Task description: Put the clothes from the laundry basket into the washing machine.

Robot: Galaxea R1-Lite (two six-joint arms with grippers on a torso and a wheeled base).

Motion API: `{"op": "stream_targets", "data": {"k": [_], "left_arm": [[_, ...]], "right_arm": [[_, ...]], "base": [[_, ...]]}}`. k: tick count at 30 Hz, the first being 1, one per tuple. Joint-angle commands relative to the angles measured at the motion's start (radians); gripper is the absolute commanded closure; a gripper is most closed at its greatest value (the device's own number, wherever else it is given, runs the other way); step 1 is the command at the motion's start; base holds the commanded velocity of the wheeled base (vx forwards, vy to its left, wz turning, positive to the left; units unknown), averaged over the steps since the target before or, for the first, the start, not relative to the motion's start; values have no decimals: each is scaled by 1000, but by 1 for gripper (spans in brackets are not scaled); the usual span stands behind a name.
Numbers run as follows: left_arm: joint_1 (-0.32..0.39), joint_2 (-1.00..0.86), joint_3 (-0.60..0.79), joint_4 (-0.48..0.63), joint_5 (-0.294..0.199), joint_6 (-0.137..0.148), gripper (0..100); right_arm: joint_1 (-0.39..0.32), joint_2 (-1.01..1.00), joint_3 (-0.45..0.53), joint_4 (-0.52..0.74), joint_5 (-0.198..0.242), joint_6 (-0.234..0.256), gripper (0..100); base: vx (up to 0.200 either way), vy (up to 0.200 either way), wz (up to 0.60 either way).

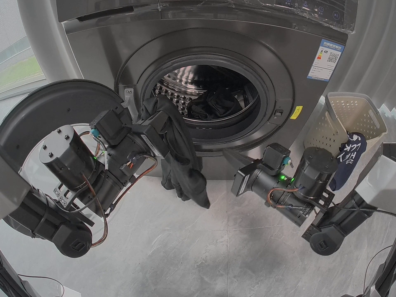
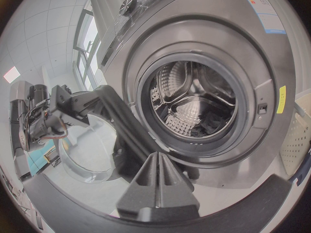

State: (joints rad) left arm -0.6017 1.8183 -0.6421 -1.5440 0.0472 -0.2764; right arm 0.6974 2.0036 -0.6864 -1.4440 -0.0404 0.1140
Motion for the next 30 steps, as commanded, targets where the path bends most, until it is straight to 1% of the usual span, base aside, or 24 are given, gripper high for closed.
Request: {"op": "stream_targets", "data": {"k": [1,3,5,7,12,13,17,18,19,22,23,25,28,30], "left_arm": [[-15,-11,21,-1,-1,2,100],[-23,-13,25,-1,-1,3,100],[-26,-11,27,-1,-1,3,100],[-26,-10,22,-1,-1,3,100],[-18,-10,16,-2,0,2,100],[-18,-10,16,-2,0,2,100],[-18,-7,15,-2,0,2,100],[-18,-7,15,-2,0,2,100],[-18,-5,13,-2,0,2,100],[-16,-1,12,-2,0,2,100],[-16,-1,12,-2,0,2,100],[-16,-1,12,-2,0,2,100],[-16,-1,6,-2,0,2,100],[-16,-1,6,-1,0,2,100]], "right_arm": [[-76,29,-53,-1,1,-2,100],[-93,63,-71,-13,5,-2,100],[-84,72,-65,-15,16,3,100],[-73,75,-59,-19,13,1,100],[16,67,-12,-30,10,1,100],[33,66,-5,-29,7,1,0],[105,67,10,-36,8,6,0],[105,67,10,-36,8,6,0],[139,67,8,-35,14,9,0],[172,72,-1,-24,22,9,0],[205,73,-7,-16,31,9,0],[234,80,-22,-12,39,9,0],[260,107,-58,19,40,9,0],[264,129,-93,30,47,9,0]], "base": [[0,0,0],[0,0,0],[0,0,0],[0,0,0],[0,0,0],[0,0,0],[0,0,0],[0,0,0],[0,0,0],[0,0,0],[0,0,0],[0,0,0],[0,0,0],[0,0,0]]}}
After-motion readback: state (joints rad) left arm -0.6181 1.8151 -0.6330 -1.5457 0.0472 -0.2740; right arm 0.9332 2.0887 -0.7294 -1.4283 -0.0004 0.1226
